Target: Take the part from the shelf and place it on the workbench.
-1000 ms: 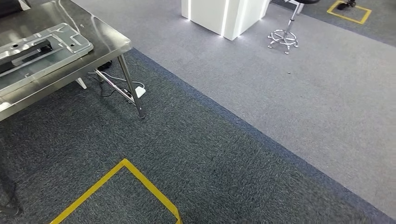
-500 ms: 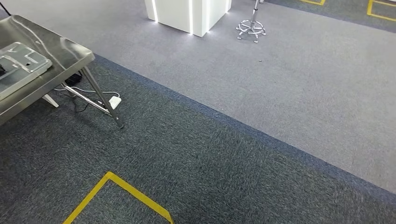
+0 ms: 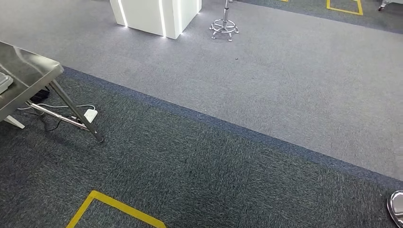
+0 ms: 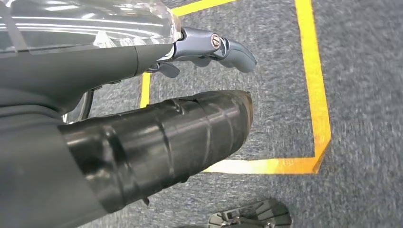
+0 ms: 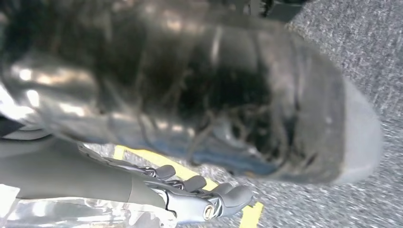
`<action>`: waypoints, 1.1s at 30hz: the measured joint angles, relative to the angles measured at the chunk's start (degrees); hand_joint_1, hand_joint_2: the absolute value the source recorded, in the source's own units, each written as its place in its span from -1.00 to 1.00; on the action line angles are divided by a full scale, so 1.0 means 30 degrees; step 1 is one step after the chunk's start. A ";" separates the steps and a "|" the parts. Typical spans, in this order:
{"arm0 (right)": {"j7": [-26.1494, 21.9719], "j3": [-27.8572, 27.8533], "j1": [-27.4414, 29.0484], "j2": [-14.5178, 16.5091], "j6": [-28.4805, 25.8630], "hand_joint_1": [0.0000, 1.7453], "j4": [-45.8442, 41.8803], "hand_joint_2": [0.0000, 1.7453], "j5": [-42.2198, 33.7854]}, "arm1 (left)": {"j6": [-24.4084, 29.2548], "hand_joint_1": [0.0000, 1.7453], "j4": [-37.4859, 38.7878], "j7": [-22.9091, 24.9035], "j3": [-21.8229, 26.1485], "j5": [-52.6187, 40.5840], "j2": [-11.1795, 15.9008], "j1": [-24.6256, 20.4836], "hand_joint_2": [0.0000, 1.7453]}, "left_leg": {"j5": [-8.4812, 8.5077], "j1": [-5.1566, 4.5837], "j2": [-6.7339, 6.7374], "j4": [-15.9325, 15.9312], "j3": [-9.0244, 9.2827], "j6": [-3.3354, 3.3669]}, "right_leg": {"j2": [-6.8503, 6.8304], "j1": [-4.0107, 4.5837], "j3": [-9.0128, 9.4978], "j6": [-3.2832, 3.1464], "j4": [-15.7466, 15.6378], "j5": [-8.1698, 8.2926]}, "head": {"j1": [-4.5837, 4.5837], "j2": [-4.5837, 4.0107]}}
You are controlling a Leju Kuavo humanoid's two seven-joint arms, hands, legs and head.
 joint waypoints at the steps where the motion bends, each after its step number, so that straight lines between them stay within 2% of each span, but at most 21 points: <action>1: 0.0016 0.0035 -0.0013 0.0000 0.0031 -1.00 0.0002 -1.00 0.0058 | 0.0002 -1.00 -0.0002 0.0006 0.0004 -0.0005 0.0000 0.0042 -1.00 | -0.0017 -0.0027 0.0264 -0.0001 -0.0009 0.0049 | -0.0340 -0.0023 -0.0634 0.0057 0.1275 -0.0621 | 0.0011 0.0000; 2: 0.0002 0.0073 -0.0015 -0.0005 0.0086 -1.00 0.0002 -1.00 0.0108 | 0.0002 -1.00 -0.0002 -0.0025 0.0009 -0.0005 0.0000 0.0079 -1.00 | -0.0039 -0.0054 0.0549 0.0008 -0.0018 0.0063 | -0.0507 -0.0070 -0.1196 0.0116 0.2410 -0.1050 | 0.0009 0.0000; 3: -0.0023 0.0104 0.0002 -0.0016 0.0138 -1.00 0.0002 -1.00 0.0142 | 0.0002 -1.00 -0.0002 -0.0084 0.0014 -0.0002 0.0000 0.0094 -1.00 | -0.0067 -0.0070 0.0817 0.0018 -0.0018 0.0059 | -0.0602 -0.0117 -0.1493 0.0162 0.3017 -0.1148 | 0.0007 0.0000; 4: -0.0058 0.0122 0.0028 -0.0034 0.0182 -1.00 0.0002 -1.00 0.0162 | 0.0002 -1.00 -0.0002 -0.0149 0.0020 0.0007 -0.0002 0.0085 -1.00 | -0.0098 -0.0075 0.1057 0.0029 -0.0006 0.0033 | -0.0680 -0.0156 -0.1400 0.0189 0.2873 -0.0873 | 0.0009 0.0000; 6: -0.0125 0.0135 0.0070 -0.0076 0.0202 -1.00 0.0002 -1.00 0.0170 | 0.0002 -1.00 -0.0002 -0.0253 0.0025 0.0026 -0.0016 0.0042 -1.00 | -0.0171 -0.0071 0.1431 0.0047 0.0061 -0.0033 | -0.0943 -0.0189 -0.0356 0.0184 0.0960 0.0243 | 0.0011 0.0000; 8: -0.0151 0.0140 0.0075 -0.0096 0.0202 -1.00 0.0002 -1.00 0.0170 | 0.0002 -1.00 -0.0002 -0.0282 0.0025 0.0033 -0.0029 0.0022 -1.00 | -0.0211 -0.0066 0.1594 0.0054 0.0111 -0.0072 | -0.1143 -0.0191 0.0400 0.0158 -0.0423 0.0880 | 0.0011 0.0000; 10: -0.0151 0.0140 0.0073 -0.0098 0.0202 -1.00 0.0002 -1.00 0.0170 | 0.0002 -1.00 -0.0002 -0.0284 0.0025 0.0033 -0.0029 0.0020 -1.00 | -0.0218 -0.0066 0.1620 0.0055 0.0121 -0.0081 | -0.1199 -0.0189 0.0525 0.0150 -0.0642 0.0964 | 0.0011 0.0000; 12: -0.0157 0.0153 0.0045 -0.0117 0.0202 -1.00 0.0002 -1.00 0.0177 | 0.0002 -1.00 0.0000 -0.0288 0.0026 0.0033 -0.0029 0.0017 -1.00 | -0.0271 -0.0113 0.1754 0.0068 0.0173 -0.0161 | -0.1720 -0.0113 0.0964 0.0061 -0.1490 0.1071 | 0.0007 0.0000; 14: -0.0120 0.0197 0.0035 -0.0146 0.0198 -1.00 0.0002 -1.00 0.0186 | 0.0002 -1.00 0.0002 -0.0249 0.0033 0.0033 -0.0038 -0.0042 -1.00 | -0.0445 -0.0127 0.1889 0.0124 0.0317 -0.0485 | -0.1863 -0.0011 0.1306 -0.0222 -0.2270 0.1183 | -0.0002 0.0000; 16: -0.0056 0.0233 0.0052 -0.0166 0.0195 -1.00 0.0002 -1.00 0.0191 | 0.0002 -1.00 0.0002 -0.0196 0.0051 0.0033 -0.0060 -0.0099 -1.00 | -0.1186 -0.0051 0.1274 0.0976 0.0109 -0.0826 | -0.1256 -0.0033 0.1321 -0.0619 -0.2450 0.1337 | -0.0007 0.0000; 17: -0.0033 0.0239 0.0050 -0.0173 0.0197 -1.00 0.0002 -1.00 0.0199 | 0.0004 -1.00 0.0003 -0.0182 0.0065 0.0033 -0.0071 -0.0094 -1.00 | -0.1830 -0.0014 0.0796 0.1993 -0.0302 -0.0923 | -0.0963 -0.0070 0.1338 -0.0786 -0.2530 0.1416 | -0.0009 0.0000; 19: -0.0027 0.0244 0.0021 -0.0178 0.0228 -1.00 0.0002 -1.00 0.0217 | 0.0022 -1.00 0.0005 -0.0133 0.0107 0.0033 -0.0073 -0.0008 -1.00 | -0.3074 0.0003 0.0280 0.4623 -0.1554 -0.0944 | -0.0515 -0.0031 0.1295 -0.0898 -0.2519 0.1446 | -0.0014 0.0000; 20: -0.0024 0.0244 0.0027 -0.0180 0.0262 -1.00 0.0002 -1.00 0.0224 | 0.0034 -1.00 0.0004 -0.0115 0.0127 0.0033 -0.0073 0.0031 -1.00 | -0.3280 0.0004 0.0234 0.5509 -0.2021 -0.0952 | -0.0264 -0.0008 0.1294 -0.0908 -0.2504 0.1447 | -0.0014 0.0000; 21: -0.0022 0.0246 0.0035 -0.0182 0.0307 -1.00 0.0002 -1.00 0.0226 | 0.0047 -1.00 0.0002 -0.0102 0.0144 0.0033 -0.0073 0.0063 -1.00 | -0.3087 0.0006 0.0223 0.5733 -0.2210 -0.0944 | 0.0003 0.0007 0.1300 -0.0903 -0.2479 0.1443 | -0.0016 0.0000; 22: -0.0020 0.0247 0.0044 -0.0182 0.0364 -1.00 0.0002 -1.00 0.0226 | 0.0056 -1.00 0.0000 -0.0098 0.0157 0.0033 -0.0073 0.0079 -1.00 | -0.2481 0.0011 0.0176 0.5120 -0.2018 -0.0917 | 0.0291 0.0013 0.1317 -0.0886 -0.2442 0.1430 | -0.0016 0.0000; 23: -0.0020 0.0248 0.0047 -0.0180 0.0411 -1.00 0.0002 -1.00 0.0226 | 0.0064 -1.00 -0.0002 -0.0100 0.0169 0.0033 -0.0071 0.0083 -1.00 | -0.1662 0.0024 0.0019 0.3906 -0.1545 -0.0874 | 0.0568 0.0010 0.1331 -0.0855 -0.2392 0.1409 | -0.0018 0.0000; 25: -0.0020 0.0250 0.0036 -0.0173 0.0468 -1.00 0.0007 -1.00 0.0226 | 0.0087 -1.00 0.0000 -0.0104 0.0210 0.0033 -0.0056 0.0094 -1.00 | -0.0454 0.0051 -0.0750 0.1350 -0.0528 -0.0773 | 0.1067 0.0015 0.1272 -0.0721 -0.2238 0.1342 | -0.0014 0.0000; 27: -0.0020 0.0250 0.0039 -0.0175 0.0468 -1.00 0.0013 -1.00 0.0230 | 0.0129 -1.00 0.0000 -0.0109 0.0250 0.0033 -0.0042 0.0080 -1.00 | -0.0212 0.0022 -0.1152 0.0436 -0.0201 -0.0673 | 0.1393 0.0014 0.1128 -0.0499 -0.2137 0.1321 | -0.0005 0.0000; 29: -0.0020 0.0250 0.0080 -0.0180 0.0464 -1.00 0.0015 -1.00 0.0237 | 0.0158 -1.00 -0.0002 -0.0135 0.0264 0.0042 -0.0033 0.0017 -1.00 | -0.0096 -0.0027 -0.0809 0.0344 -0.0173 -0.0489 | 0.1612 -0.0045 0.1032 -0.0242 -0.2148 0.1363 | -0.0002 0.0000; 31: -0.0011 0.0251 0.0105 -0.0180 0.0444 -1.00 0.0018 -1.00 0.0246 | 0.0162 -1.00 -0.0002 -0.0176 0.0273 0.0053 -0.0027 -0.0018 -1.00 | 0.0051 -0.0017 -0.0384 0.0150 -0.0116 -0.0197 | 0.0911 -0.0041 0.0774 -0.0074 -0.1626 0.0996 | 0.0016 0.0000; 33: 0.0040 0.0255 0.0071 -0.0169 0.0375 -1.00 0.0024 -1.00 0.0273 | 0.0160 -1.00 -0.0002 -0.0200 0.0284 0.0058 -0.0029 0.0009 -1.00 | 0.0116 -0.0026 0.0111 0.0034 -0.0114 0.0005 | -0.0213 -0.0012 -0.0140 0.0037 0.0306 -0.0133 | 0.0036 0.0000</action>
